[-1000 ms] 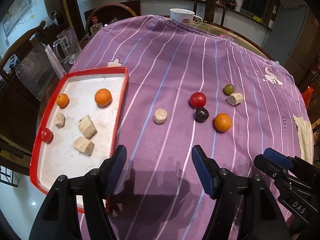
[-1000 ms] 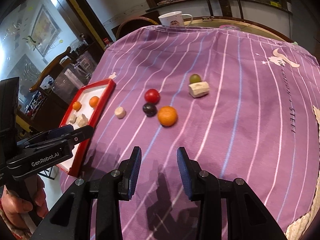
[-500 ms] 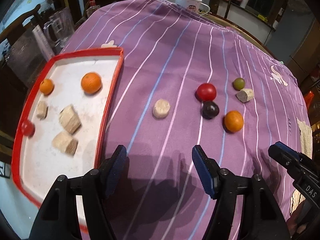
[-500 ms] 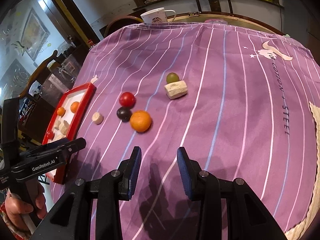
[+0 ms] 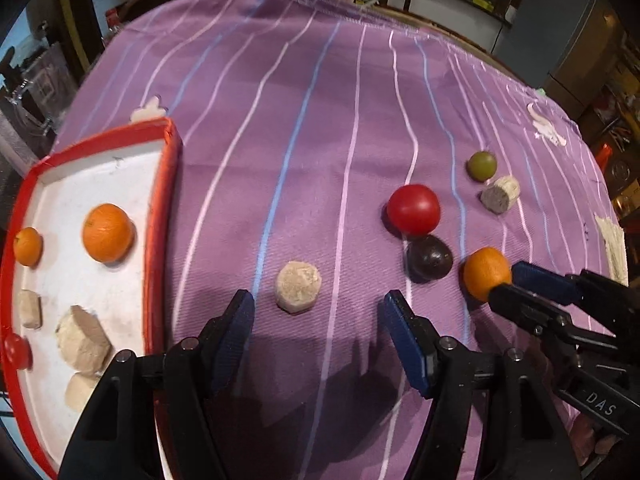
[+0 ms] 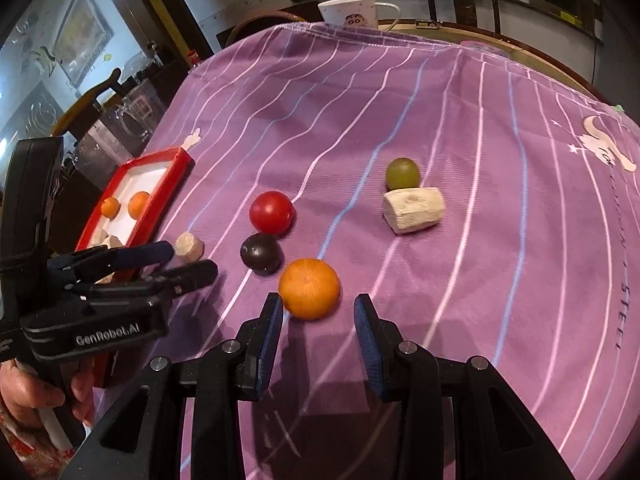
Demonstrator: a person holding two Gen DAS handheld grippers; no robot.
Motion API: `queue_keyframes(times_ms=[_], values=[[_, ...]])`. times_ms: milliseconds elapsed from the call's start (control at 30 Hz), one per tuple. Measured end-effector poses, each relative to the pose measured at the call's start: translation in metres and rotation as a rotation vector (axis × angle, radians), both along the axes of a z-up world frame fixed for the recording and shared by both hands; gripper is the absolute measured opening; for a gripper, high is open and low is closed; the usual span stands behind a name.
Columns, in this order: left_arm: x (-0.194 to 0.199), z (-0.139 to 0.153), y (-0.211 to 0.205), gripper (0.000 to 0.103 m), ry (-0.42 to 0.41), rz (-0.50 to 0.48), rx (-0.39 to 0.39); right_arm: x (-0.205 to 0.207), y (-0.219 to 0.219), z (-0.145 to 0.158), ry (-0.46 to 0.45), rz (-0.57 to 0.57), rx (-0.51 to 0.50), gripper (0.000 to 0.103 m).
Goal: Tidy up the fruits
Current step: 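Grasp the round beige cork disc with the left tool while the right tool grasps an orange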
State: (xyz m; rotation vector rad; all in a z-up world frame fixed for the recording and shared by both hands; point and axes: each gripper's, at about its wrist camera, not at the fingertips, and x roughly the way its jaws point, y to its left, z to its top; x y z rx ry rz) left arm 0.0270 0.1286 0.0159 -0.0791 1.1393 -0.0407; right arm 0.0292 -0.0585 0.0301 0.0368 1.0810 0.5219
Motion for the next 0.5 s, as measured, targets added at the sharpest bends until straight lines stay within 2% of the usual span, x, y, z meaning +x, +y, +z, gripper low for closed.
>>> queue_keyframes(times_ms=[100,133,167,233,333,433,500], values=[[0.001,-0.001,0.000,0.063,-0.008,-0.014,0.005,0.002,0.009,-0.003,-0.009,0.009,-0.007,0.043],[0.001,-0.001,0.000,0.053,-0.016,-0.013,0.008,0.002,0.013,-0.003,-0.014,0.014,-0.015,0.043],[0.001,-0.001,0.001,0.048,-0.023,-0.014,0.017,0.002,0.018,-0.003,-0.020,0.021,-0.026,0.043],[0.002,0.000,0.003,0.024,-0.027,-0.017,0.016,0.001,0.026,-0.006,-0.018,0.029,-0.039,0.043],[0.000,0.001,0.006,0.024,-0.031,-0.023,-0.007,-0.002,0.033,-0.008,-0.024,0.024,-0.058,0.043],[-0.005,0.002,0.008,0.024,-0.034,-0.019,-0.009,-0.003,0.034,-0.007,-0.013,0.013,-0.035,0.036],[-0.010,0.007,0.010,0.024,-0.042,-0.009,-0.025,-0.005,0.033,-0.004,-0.008,0.002,-0.022,0.036]])
